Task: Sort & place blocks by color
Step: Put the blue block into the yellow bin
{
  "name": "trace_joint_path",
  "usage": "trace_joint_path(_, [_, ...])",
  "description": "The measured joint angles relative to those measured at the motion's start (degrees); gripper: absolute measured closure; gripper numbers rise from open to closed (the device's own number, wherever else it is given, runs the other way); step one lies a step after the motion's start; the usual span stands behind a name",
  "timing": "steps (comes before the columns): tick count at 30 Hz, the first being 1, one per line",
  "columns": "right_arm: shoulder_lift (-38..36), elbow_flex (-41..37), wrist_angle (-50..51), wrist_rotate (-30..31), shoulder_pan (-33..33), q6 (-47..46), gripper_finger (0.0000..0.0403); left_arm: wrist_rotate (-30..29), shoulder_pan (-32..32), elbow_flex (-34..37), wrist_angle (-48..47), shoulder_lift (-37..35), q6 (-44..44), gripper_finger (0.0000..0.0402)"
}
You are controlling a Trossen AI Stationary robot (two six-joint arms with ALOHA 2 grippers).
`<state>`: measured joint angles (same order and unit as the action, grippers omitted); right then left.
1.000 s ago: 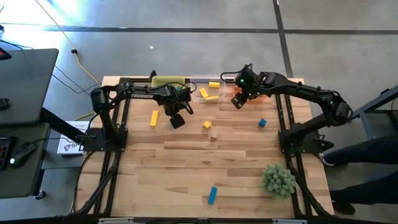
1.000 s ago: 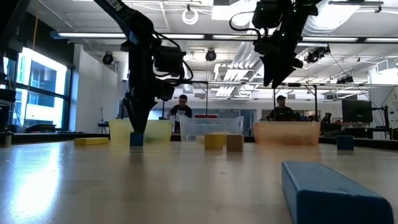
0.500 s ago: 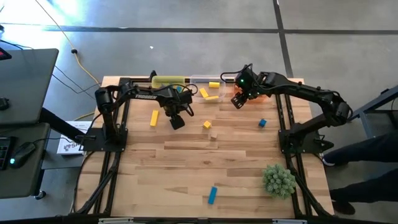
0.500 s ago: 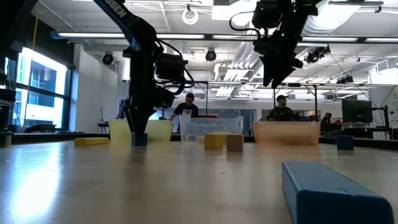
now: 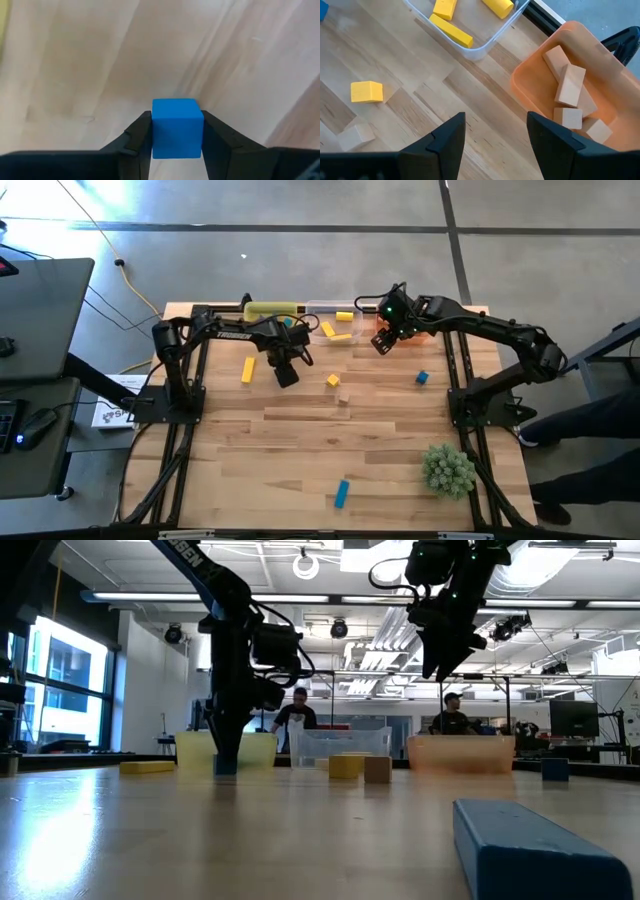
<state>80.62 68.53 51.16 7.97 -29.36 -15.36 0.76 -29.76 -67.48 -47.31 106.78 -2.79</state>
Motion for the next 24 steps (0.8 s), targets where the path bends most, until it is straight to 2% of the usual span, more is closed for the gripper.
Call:
trace_joint_path(12, [0.00, 0.00, -0.70, 0.00, 0.00, 0.40, 0.0203, -0.59, -2.36, -2.14, 0.27, -9.54, -0.15, 0.0296])
trace_joint_path(19, [0.00, 0.00, -3.55, 0.02, 0.00, 0.63, 0.0203, -7.52, -7.77, -5.82, 3.05, -14.69, -1.21, 0.0296])
trace_joint_path(24, [0.00, 0.00, -5.36, 0.00, 0.00, 2.18, 0.0203, -8.07, -13.33, -6.88, 4.77, -15.28, -2.46, 0.0286])
